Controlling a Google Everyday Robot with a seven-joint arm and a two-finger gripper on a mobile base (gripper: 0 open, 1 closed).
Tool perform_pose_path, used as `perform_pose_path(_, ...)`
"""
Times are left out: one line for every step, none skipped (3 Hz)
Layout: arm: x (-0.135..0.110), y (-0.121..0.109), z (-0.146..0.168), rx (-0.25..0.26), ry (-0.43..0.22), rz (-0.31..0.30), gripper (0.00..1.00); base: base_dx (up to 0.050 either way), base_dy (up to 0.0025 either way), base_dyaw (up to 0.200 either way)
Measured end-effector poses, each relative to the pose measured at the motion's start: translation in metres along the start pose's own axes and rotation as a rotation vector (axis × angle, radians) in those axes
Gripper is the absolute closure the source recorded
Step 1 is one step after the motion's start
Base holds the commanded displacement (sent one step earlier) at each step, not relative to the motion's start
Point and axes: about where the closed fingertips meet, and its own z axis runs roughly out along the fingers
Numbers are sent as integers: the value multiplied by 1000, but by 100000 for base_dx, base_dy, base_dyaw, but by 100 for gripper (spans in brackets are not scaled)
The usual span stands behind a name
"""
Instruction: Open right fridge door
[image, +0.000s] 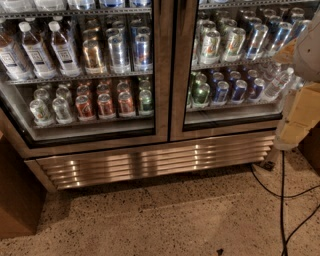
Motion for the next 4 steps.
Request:
perform_pose_path(0,0,0,0,0,0,0,4945,2,-114)
perform_pose_path(0,0,0,0,0,0,0,4953,-2,54)
perform_pose_path(0,0,0,0,0,0,0,4948,2,-31)
perform_pose_path(0,0,0,0,0,0,0,4950,0,-4)
